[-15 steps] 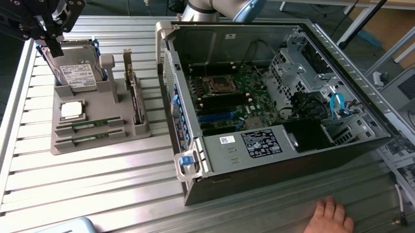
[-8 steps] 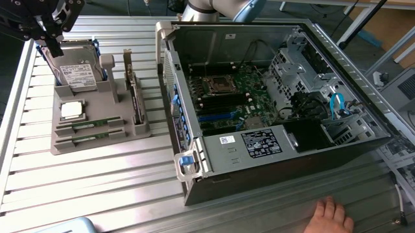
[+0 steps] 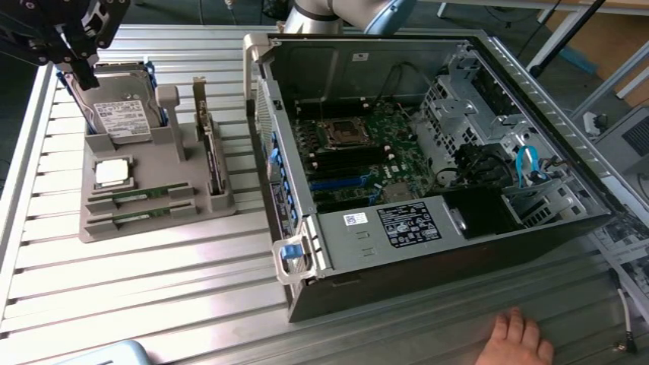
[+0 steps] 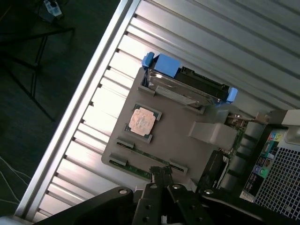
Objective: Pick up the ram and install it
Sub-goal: 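Pick up the ram and move it above insertion slot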
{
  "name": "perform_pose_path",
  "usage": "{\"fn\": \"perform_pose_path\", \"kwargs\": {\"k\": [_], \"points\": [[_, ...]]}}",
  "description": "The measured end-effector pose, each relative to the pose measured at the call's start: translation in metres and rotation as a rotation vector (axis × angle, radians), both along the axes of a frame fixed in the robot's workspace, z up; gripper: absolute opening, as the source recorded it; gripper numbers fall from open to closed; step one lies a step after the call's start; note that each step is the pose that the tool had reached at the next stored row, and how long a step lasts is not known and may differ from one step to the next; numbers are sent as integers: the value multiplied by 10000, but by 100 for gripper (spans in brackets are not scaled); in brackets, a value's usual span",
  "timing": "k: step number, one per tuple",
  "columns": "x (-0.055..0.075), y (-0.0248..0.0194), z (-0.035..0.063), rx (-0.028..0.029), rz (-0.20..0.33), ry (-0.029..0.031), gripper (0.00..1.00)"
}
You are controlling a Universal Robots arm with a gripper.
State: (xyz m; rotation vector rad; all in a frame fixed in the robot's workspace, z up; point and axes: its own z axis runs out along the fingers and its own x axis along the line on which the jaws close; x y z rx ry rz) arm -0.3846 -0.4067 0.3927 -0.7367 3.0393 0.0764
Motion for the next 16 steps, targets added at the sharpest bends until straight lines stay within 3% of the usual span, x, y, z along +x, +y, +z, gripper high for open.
{"fn": "perform_pose_path", "kwargs": {"k": [16], "points": [[0, 8, 0, -3, 1547, 1, 11]]}}
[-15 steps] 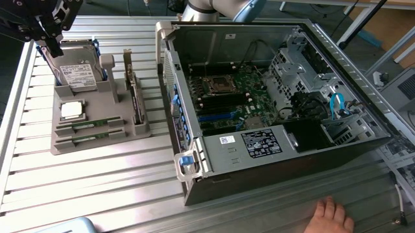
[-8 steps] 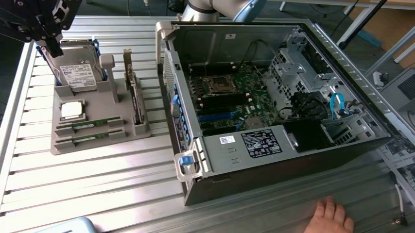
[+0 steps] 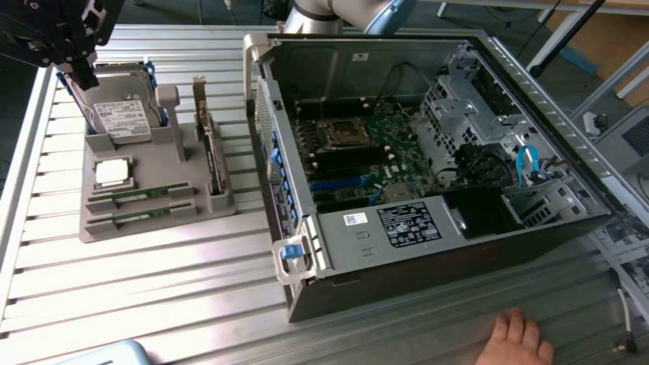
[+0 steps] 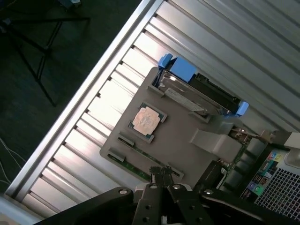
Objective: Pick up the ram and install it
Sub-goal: 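Pick up the ram and move it above insertion slot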
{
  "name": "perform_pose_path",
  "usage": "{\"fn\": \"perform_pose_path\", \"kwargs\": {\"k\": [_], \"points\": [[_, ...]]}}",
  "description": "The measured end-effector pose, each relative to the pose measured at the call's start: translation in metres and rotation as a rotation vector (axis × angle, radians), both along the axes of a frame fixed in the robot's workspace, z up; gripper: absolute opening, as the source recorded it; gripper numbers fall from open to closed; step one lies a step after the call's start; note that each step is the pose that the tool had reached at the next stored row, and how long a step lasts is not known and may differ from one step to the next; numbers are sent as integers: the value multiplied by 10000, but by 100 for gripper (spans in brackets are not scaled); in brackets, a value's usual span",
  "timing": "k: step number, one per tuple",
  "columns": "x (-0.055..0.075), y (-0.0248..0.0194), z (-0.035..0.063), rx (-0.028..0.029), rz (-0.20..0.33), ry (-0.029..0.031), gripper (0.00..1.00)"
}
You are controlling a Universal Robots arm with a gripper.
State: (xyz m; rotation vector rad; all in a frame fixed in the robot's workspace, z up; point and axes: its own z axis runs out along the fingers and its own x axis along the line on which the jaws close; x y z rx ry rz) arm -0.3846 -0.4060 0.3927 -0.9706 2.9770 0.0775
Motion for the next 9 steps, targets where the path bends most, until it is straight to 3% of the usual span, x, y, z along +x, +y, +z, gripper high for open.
{"fn": "perform_pose_path", "kwargs": {"k": [9], "points": [[0, 4, -1, -3, 909, -1, 11]]}}
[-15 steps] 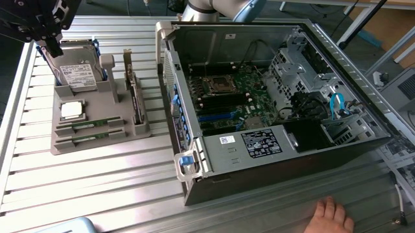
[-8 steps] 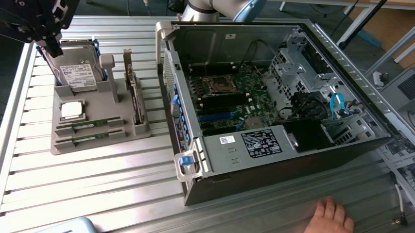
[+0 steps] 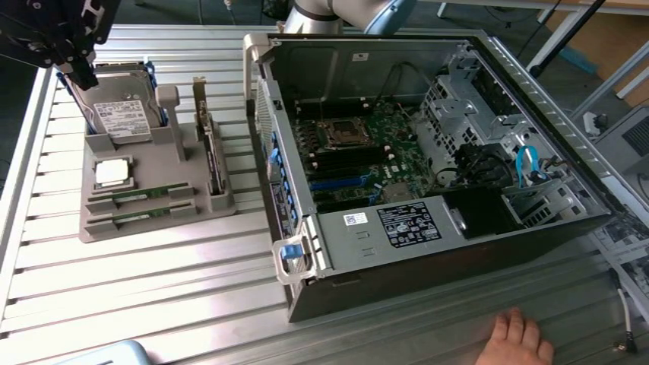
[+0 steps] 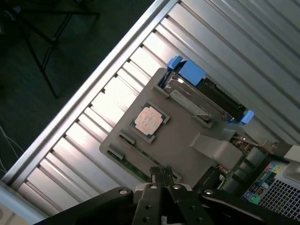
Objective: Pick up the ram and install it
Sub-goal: 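Pick up the ram and move it above insertion slot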
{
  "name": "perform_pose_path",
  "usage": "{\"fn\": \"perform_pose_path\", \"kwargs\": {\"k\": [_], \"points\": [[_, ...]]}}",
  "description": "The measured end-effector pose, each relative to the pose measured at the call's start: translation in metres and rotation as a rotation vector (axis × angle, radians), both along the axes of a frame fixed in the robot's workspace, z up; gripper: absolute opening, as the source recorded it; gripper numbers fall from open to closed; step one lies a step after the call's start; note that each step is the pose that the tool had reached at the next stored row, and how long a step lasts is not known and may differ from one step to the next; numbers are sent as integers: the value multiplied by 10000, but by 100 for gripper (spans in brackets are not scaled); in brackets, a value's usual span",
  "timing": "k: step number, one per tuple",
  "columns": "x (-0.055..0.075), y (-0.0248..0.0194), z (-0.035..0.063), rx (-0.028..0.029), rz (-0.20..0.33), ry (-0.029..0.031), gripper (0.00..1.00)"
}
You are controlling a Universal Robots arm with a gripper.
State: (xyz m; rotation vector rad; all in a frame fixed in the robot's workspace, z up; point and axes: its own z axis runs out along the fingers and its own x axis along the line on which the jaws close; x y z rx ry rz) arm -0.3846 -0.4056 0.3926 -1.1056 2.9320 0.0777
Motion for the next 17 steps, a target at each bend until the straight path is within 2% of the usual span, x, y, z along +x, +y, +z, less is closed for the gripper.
{"fn": "perform_pose_path", "kwargs": {"k": [17], "points": [[0, 14, -1, -2, 1702, 0, 11]]}}
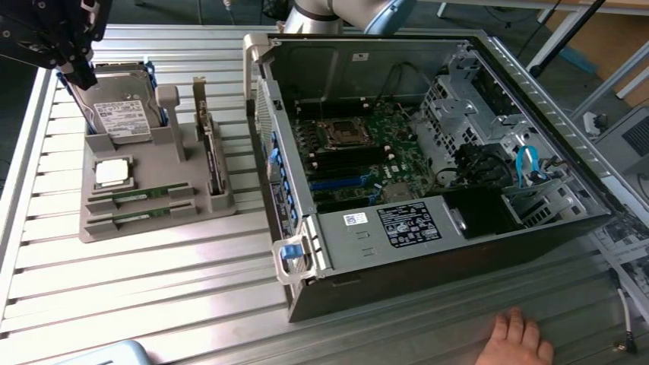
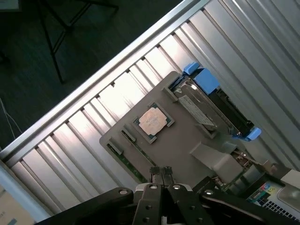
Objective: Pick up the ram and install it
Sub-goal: 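Pick up the ram and move it above insertion slot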
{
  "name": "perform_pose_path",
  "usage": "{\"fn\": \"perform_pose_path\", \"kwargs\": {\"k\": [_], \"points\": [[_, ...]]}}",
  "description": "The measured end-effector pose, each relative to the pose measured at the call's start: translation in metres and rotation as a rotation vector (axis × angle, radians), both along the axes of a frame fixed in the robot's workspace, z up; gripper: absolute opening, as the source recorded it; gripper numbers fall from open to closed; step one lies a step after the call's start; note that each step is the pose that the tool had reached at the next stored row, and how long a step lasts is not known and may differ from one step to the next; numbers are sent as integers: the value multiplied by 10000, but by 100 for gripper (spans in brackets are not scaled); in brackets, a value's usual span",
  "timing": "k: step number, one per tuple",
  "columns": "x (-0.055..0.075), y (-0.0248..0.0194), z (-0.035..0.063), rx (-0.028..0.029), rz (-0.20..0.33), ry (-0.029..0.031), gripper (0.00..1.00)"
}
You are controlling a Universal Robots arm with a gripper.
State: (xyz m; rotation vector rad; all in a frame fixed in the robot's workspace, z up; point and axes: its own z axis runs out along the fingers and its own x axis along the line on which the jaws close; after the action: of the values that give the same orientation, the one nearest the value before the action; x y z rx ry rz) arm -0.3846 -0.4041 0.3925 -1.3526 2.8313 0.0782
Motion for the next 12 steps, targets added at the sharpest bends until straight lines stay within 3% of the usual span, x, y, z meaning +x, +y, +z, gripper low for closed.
{"fn": "perform_pose_path", "kwargs": {"k": [12], "points": [[0, 11, -1, -2, 1129, 0, 11]]}}
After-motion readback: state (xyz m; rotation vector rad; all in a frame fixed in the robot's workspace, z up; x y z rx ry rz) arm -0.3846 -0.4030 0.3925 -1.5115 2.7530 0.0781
